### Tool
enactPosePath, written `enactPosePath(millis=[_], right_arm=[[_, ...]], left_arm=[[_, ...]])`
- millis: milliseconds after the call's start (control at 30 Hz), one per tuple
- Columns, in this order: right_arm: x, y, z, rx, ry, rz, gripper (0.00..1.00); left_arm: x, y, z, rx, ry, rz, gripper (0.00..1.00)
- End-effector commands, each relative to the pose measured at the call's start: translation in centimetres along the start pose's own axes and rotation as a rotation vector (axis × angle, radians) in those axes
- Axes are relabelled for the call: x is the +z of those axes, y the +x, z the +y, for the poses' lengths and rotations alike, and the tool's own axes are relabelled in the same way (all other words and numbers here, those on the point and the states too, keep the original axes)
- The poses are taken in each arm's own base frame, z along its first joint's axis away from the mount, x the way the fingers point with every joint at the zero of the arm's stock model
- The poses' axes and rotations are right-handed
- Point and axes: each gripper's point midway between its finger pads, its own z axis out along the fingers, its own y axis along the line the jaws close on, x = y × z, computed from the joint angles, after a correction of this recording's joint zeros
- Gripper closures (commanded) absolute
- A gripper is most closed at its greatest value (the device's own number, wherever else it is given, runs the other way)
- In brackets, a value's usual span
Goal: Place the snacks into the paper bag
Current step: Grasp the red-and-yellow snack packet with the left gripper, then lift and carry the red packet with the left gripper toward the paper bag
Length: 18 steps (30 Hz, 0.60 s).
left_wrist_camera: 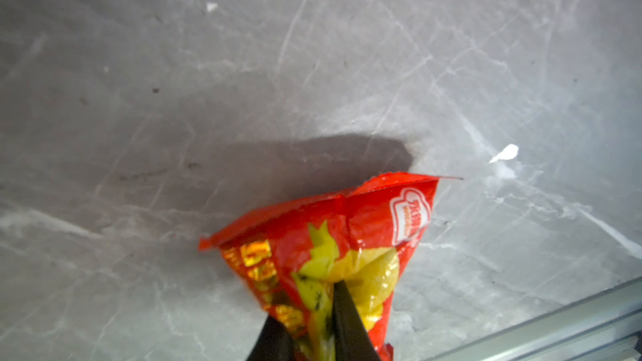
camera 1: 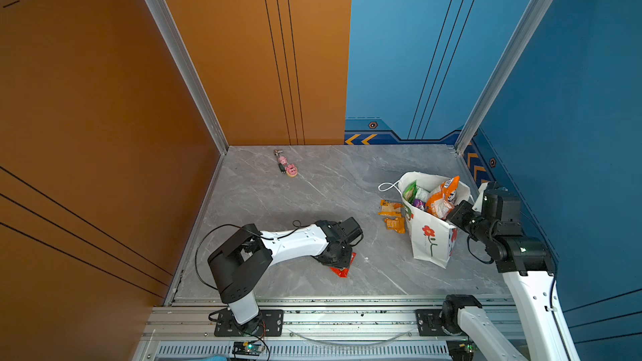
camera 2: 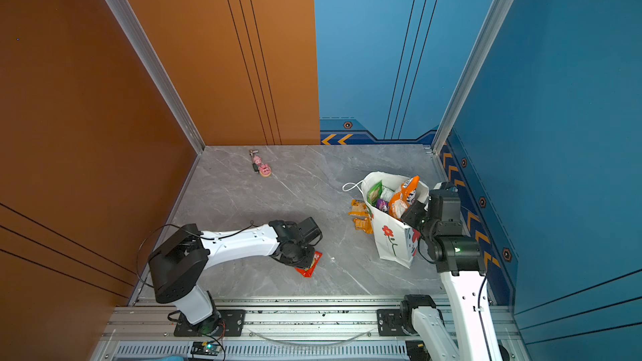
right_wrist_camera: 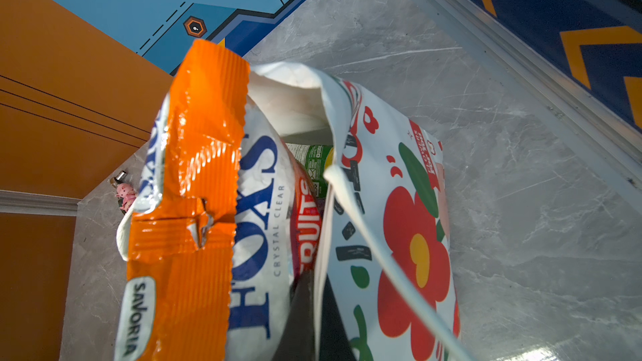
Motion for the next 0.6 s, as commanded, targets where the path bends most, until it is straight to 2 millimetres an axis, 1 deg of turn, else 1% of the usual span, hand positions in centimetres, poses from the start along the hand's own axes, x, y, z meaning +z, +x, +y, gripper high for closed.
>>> enactPosePath(millis=[0,167,367,567], right_arm=[[-1.4,-3.1,2.2,-0.026,-0.095,-0.145,1.00],[-1.5,-3.2,2.3,-0.026,-0.098,-0.146,1.00],[-1.5,-3.2,2.4,-0.023,-0.100,-0.143,1.00],[-1.5,-3.2,2.3,-0.023,-0.098,-0.143,1.00]], left_arm=[[0.8,0.6,1.4,-0.002,-0.058,0.012,0.87],[-0.3,0.1,1.7,-0.001,-0.062,-0.040,0.90],[-2.0,-0.8,1.9,-0.009,-0.043,-0.126,0.99],[-4.5,-2.1,2.8,-0.048,-0.018,-0.252,1.00]])
